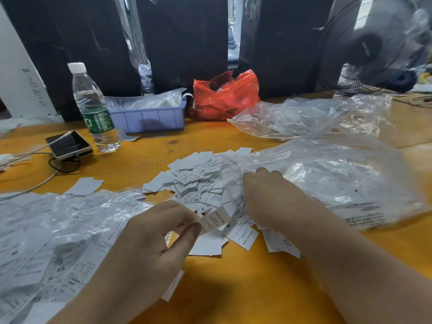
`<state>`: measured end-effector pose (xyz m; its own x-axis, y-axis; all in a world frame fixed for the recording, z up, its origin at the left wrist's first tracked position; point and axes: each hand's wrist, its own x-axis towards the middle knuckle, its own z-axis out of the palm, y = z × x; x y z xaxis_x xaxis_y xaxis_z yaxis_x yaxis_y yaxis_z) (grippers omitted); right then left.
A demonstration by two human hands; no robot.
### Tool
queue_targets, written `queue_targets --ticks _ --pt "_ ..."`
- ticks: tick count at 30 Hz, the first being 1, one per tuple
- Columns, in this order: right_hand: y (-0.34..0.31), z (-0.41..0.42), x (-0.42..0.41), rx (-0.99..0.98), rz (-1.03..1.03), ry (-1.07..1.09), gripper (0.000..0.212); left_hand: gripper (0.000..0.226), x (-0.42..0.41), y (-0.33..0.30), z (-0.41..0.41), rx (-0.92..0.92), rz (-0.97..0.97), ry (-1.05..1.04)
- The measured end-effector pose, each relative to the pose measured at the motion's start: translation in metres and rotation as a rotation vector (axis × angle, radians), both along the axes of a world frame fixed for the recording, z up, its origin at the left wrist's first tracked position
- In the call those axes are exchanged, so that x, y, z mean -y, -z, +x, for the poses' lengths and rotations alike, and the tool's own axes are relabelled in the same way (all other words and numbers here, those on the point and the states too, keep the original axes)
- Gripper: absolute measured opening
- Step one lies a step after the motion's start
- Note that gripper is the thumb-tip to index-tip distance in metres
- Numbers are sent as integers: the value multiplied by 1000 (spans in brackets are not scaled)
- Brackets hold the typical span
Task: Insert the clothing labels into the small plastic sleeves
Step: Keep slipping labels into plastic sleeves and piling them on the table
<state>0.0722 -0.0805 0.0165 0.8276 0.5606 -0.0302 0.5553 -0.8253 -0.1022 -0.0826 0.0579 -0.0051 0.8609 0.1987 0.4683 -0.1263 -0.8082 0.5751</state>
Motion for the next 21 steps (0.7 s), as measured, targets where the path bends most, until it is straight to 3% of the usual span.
queue_targets --ticks 8,12,17,21 --pt "-10 7 5 8 38 79 30 15 -2 1 -1 -11 5 7" --pt "-7 14 6 -90 94 112 17 14 -2 1 -1 -9 6 16" --pt "-8 14 8 -141 154 86 25 15 -2 2 -1 -12 5 14" --pt "-9 13 9 -125 169 78 10 15 -2 2 -1 -11 8 23"
